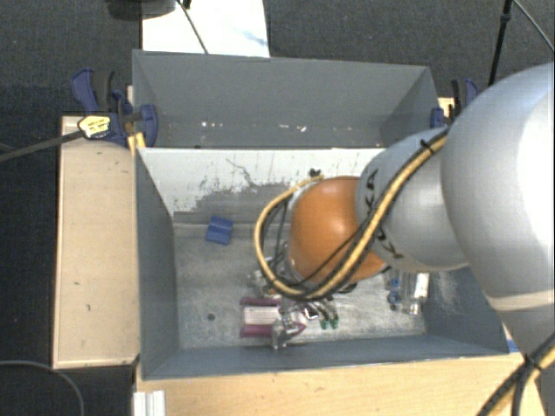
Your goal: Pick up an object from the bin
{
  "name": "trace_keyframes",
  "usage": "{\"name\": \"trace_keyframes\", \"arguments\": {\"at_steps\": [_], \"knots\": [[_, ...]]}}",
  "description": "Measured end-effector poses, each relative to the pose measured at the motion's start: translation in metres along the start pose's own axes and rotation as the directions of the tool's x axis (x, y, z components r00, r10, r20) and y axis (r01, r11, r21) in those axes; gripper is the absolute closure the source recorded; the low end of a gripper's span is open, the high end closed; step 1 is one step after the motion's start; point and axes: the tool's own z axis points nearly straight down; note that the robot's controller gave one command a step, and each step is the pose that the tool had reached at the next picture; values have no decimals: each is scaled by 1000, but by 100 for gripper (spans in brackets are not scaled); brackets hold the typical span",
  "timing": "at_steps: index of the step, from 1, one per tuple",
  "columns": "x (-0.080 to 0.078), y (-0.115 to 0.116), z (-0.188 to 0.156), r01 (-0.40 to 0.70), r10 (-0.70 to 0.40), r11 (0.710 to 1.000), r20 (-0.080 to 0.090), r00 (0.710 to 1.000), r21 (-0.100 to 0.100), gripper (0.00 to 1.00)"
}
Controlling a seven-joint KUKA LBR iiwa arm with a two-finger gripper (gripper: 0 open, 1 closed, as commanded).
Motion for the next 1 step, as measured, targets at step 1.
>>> {"name": "trace_keyframes", "arguments": {"at_steps": [1], "knots": [[0,1,0,-3,3,1000,-3,1000,-2,100]]}}
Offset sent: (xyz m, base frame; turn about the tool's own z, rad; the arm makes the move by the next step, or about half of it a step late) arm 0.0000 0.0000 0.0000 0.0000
